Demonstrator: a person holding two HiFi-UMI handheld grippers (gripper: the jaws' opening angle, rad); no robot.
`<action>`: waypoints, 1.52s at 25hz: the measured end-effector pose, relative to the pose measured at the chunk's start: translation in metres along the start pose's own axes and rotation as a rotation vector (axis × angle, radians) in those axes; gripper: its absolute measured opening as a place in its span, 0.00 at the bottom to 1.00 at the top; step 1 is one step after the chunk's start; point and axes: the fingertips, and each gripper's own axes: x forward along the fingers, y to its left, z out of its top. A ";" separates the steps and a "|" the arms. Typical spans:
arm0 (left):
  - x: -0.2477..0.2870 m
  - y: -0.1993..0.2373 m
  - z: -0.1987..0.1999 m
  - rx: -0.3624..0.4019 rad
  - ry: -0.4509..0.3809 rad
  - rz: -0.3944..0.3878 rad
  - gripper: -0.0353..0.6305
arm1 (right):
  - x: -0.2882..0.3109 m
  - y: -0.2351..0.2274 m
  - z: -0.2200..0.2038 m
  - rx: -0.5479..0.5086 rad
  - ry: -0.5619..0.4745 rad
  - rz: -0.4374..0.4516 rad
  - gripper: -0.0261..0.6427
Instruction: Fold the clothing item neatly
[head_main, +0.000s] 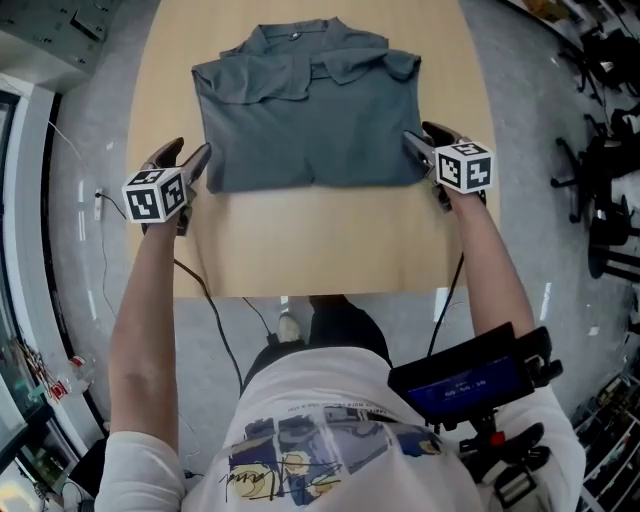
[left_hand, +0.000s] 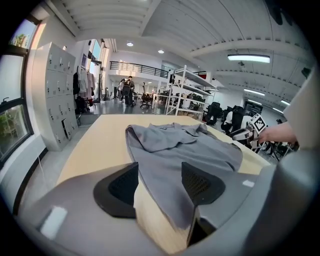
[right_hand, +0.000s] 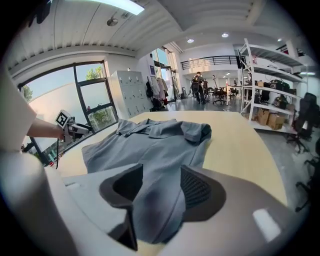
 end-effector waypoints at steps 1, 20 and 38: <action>-0.007 -0.006 -0.008 0.005 0.000 -0.008 0.48 | -0.006 0.005 -0.009 -0.004 0.006 -0.012 0.38; -0.247 -0.156 -0.123 0.057 -0.166 -0.305 0.43 | -0.188 0.243 -0.123 -0.064 -0.105 -0.035 0.36; -0.378 -0.306 -0.196 0.126 -0.169 -0.468 0.06 | -0.306 0.431 -0.198 -0.158 -0.133 0.153 0.22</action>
